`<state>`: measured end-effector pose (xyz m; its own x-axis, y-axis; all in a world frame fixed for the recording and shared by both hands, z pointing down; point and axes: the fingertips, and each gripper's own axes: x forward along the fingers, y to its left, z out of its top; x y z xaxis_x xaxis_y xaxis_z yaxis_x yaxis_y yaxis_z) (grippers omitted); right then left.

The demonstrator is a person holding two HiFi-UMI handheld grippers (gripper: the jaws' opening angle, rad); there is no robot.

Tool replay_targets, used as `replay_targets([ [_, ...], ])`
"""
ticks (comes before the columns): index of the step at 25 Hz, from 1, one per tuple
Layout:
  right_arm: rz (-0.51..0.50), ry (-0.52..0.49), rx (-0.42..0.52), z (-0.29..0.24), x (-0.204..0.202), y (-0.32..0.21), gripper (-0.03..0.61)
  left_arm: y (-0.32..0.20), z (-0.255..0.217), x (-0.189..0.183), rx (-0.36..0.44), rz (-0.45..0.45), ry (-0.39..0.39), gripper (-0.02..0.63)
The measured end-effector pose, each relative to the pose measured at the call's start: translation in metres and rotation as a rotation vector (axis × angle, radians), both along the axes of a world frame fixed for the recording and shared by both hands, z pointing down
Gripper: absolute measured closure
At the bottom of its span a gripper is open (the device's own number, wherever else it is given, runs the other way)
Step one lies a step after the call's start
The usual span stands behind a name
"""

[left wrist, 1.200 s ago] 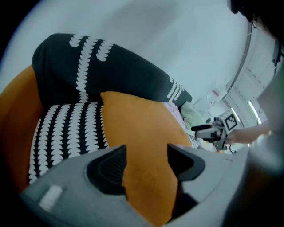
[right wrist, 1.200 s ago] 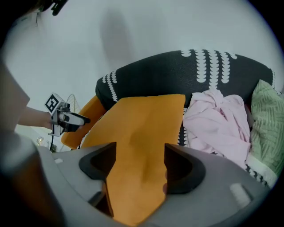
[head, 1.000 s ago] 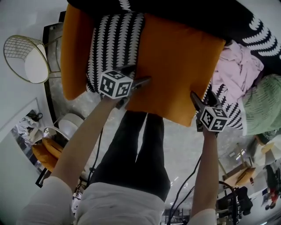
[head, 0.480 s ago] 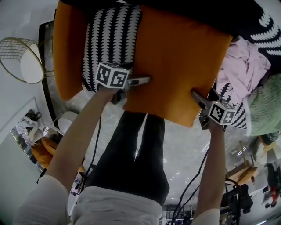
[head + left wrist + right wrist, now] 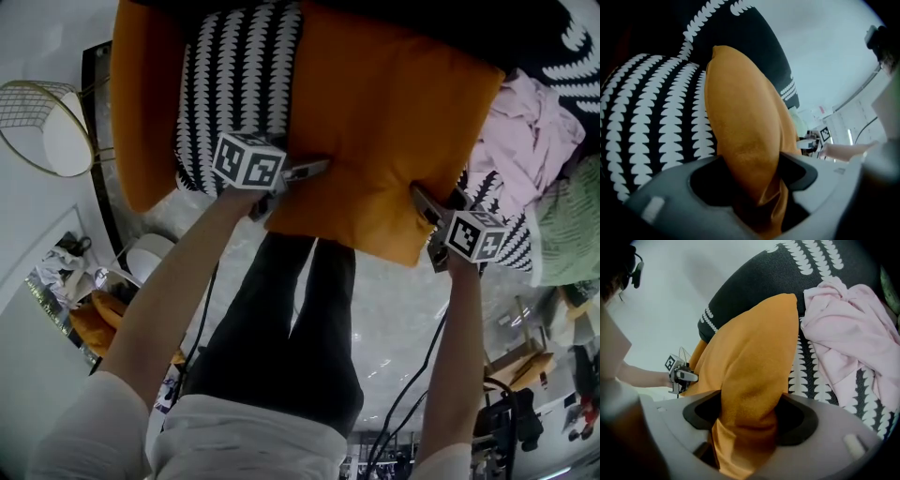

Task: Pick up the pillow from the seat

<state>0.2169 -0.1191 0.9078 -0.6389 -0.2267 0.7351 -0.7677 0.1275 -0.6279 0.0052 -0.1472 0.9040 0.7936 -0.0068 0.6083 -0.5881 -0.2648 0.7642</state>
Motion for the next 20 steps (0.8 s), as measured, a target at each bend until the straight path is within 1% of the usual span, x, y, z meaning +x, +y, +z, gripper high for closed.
replay_targets([
  [3,-0.039,0.002,0.03,-0.012,-0.005,0.002,0.28,0.003,-0.01,0.002,0.035,0.031,-0.02,0.368],
  [7,-0.066,0.004,0.049,-0.031,-0.002,0.003,0.321,0.003,-0.026,0.011,0.064,0.071,-0.035,0.41],
  [12,-0.061,0.014,0.072,-0.063,-0.018,0.007,0.325,0.005,-0.06,-0.002,0.097,0.094,-0.033,0.416],
  [20,-0.032,0.029,0.113,-0.14,-0.025,0.007,0.324,0.0,-0.141,-0.009,0.15,0.114,-0.031,0.414],
])
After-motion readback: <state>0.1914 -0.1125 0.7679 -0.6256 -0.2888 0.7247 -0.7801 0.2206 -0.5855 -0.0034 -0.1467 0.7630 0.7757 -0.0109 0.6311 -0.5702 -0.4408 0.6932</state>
